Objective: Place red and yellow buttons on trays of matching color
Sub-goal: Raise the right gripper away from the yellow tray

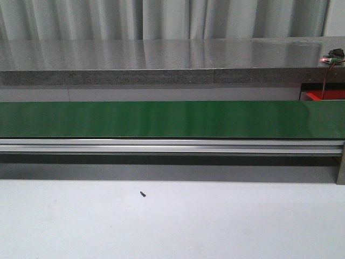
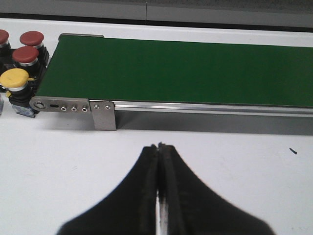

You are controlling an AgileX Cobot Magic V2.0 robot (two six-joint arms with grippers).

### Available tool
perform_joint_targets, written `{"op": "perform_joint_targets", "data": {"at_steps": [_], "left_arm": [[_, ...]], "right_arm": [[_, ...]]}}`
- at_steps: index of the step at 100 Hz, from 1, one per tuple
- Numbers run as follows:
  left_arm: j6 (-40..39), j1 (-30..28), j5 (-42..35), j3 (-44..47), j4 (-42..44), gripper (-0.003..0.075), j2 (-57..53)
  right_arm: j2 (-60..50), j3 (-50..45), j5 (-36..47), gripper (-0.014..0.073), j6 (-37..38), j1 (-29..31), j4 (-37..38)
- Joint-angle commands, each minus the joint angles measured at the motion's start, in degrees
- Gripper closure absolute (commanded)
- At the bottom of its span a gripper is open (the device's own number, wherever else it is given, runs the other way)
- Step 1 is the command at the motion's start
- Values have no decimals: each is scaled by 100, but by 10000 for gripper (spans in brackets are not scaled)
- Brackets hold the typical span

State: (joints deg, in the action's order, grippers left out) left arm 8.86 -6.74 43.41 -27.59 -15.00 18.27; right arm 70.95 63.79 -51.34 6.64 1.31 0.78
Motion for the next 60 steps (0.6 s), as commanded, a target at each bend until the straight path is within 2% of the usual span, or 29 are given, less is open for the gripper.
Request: {"op": "perform_joint_targets", "data": {"at_steps": [1, 27, 60], "left_arm": [[-22, 29, -391, -147, -104, 740, 50], [-22, 29, -391, -147, -104, 740, 50], [-22, 72, -391, -147, -104, 740, 50]], "right_arm": [[-522, -128, 543, 660, -61, -106, 80], [-1594, -1008, 1345, 660, -61, -131, 80], [-2810, -2122, 1878, 660, -61, -131, 80]]}}
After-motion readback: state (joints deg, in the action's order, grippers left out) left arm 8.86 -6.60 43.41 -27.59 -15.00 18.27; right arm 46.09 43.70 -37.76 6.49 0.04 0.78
